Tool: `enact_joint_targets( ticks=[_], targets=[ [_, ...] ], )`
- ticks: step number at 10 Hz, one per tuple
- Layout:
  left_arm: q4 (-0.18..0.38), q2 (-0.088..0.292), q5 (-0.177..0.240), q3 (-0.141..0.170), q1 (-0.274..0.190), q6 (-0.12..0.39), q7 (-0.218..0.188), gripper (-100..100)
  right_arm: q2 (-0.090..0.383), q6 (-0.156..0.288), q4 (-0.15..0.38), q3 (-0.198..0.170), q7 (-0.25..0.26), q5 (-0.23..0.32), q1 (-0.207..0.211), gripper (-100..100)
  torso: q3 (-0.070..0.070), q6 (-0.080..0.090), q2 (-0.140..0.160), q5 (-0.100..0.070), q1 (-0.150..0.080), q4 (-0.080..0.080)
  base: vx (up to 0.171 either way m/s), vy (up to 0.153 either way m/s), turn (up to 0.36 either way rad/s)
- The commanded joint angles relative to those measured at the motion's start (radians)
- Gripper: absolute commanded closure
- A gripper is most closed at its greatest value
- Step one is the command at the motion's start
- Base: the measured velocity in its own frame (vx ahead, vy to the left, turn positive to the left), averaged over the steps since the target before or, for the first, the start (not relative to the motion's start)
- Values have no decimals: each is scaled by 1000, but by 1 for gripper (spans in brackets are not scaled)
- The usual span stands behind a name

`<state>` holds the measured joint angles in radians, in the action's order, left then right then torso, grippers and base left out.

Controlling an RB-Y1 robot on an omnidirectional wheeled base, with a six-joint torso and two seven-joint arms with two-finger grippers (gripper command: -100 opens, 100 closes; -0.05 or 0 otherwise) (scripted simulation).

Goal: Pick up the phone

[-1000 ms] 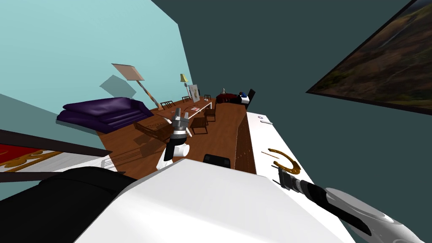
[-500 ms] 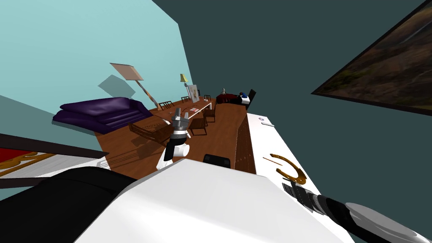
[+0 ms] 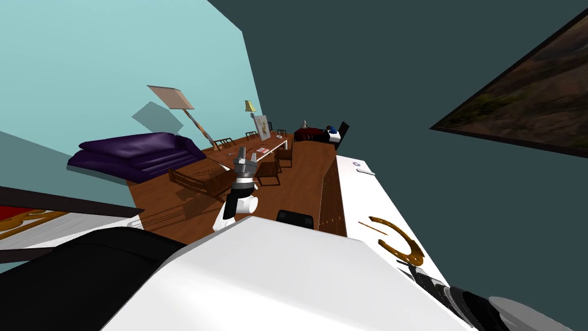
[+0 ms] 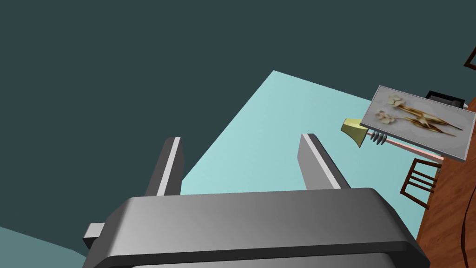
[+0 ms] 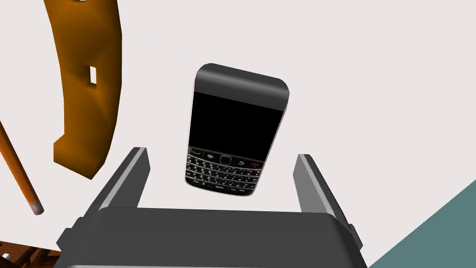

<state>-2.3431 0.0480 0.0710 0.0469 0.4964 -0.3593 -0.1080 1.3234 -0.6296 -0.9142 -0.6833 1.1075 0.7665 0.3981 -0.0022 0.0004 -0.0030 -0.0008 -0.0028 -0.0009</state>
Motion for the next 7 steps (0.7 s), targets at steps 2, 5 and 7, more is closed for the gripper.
enact_joint_targets(
  ticks=[2, 5, 7],
  targets=[
    [0, 0, 0, 0, 0, 0, 0, 0, -1, -1, 2, -1, 2, 0, -1, 0, 2, 0, 3, 1, 2, 1, 13, -7, 2],
    [0, 0, 0, 0, 0, 0, 0, 0, -69, 44, 25, -14, 2, 17, -3, -100, 3, 0, 5, 0, 0, 1, 6, -37, 73],
    [0, 0, 0, 0, 0, 0, 0, 0, -55, 45, 9, -12, -1, 14, 4, 100, 3, 0, 5, 1, 2, 1, -2, -11, -2]
  ],
)
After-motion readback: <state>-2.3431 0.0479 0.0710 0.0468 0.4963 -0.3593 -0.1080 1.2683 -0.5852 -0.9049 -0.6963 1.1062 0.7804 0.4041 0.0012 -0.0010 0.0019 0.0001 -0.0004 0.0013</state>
